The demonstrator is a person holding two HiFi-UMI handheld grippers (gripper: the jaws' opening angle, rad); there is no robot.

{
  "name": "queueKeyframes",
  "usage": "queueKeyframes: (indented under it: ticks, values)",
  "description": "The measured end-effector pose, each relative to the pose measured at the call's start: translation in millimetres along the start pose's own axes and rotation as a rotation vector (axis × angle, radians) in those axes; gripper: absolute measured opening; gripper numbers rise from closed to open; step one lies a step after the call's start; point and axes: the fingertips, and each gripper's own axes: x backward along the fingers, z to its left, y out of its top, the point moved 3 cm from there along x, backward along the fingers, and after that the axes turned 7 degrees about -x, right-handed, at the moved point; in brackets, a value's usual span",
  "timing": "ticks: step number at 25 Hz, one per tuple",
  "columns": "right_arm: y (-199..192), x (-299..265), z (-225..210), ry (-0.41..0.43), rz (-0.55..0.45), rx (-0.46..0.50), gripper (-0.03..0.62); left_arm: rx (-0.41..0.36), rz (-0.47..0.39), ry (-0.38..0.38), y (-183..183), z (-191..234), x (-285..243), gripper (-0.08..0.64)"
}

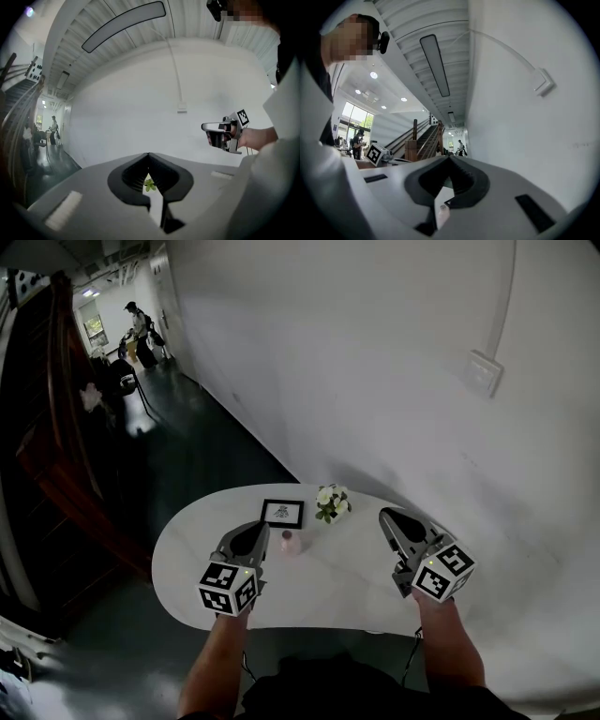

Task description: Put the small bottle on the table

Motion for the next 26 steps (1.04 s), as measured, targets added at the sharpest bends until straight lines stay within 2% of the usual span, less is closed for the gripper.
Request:
queueKeyframes:
  ticks: [5,12,17,26]
  values:
    - [-5,-11,10,-0.034,0.012,-0.001,0.009,0.019,-0.01,0.007,6,14,4,0.011]
    - [-38,-13,12,-0.054,0.054,-0.056,0.011,0.089,0.017,0.023,-24,21,12,0.011]
    - [-44,-8,13,-0.071,0.068,-0.071,0.009,0.089,0.029,0.027,-26,27,19,0.011]
    - [-46,-16,19,-0.052,0.075,-0.054,0.009,0.079,0.029,0.012,-26,26,17,0.011]
